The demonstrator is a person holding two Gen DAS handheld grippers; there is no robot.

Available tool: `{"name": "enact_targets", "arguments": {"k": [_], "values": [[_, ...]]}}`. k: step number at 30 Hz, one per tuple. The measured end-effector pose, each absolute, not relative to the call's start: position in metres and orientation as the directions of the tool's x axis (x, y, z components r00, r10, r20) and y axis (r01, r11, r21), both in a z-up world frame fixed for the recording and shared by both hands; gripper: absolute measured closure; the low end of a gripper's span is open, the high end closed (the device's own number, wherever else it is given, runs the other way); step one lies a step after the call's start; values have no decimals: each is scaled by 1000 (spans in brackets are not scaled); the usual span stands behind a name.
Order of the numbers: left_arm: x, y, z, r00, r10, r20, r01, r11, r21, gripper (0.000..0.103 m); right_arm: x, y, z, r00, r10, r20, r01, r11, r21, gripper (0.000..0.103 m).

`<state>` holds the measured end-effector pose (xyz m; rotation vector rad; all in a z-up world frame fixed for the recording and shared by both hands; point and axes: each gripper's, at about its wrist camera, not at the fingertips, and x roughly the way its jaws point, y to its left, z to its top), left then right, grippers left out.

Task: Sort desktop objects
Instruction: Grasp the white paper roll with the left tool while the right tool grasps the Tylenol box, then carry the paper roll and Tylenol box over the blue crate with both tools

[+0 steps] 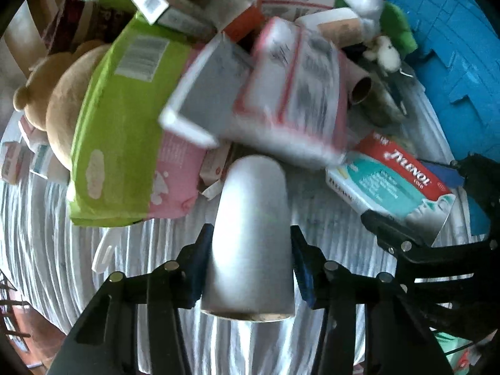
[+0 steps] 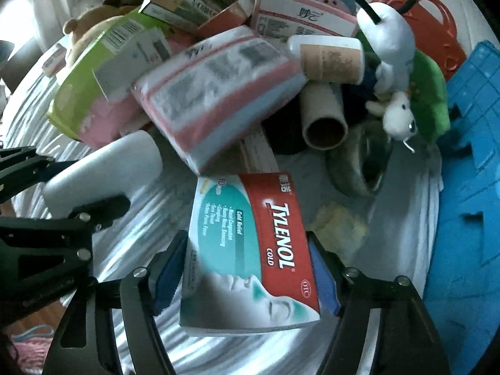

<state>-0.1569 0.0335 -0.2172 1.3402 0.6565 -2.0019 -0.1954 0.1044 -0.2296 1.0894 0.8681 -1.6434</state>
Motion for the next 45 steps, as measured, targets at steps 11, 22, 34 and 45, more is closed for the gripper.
{"name": "enact_targets", "arguments": {"k": [11,22,34,45], "values": [[-160,10,-237,-233,-177,-956,724,-688,-49,57,-210,119,-264,-7,-231,-973,926,-369,81,30],[-149,22,-220,-251,-195,-948,712,-701,-45,58,-203,120,-258,-71,-263,-962,917,-396,41,32],[-153,27,-105,-406,-408,-818,719,-695,-10,58,-196,129,-144,-221,-489,-844,889,-457,32,32],[-196,23,-22,-543,-553,-632,710,-705,7,58,-236,128,4,-455,-657,-601,822,-569,-2,32]]}}
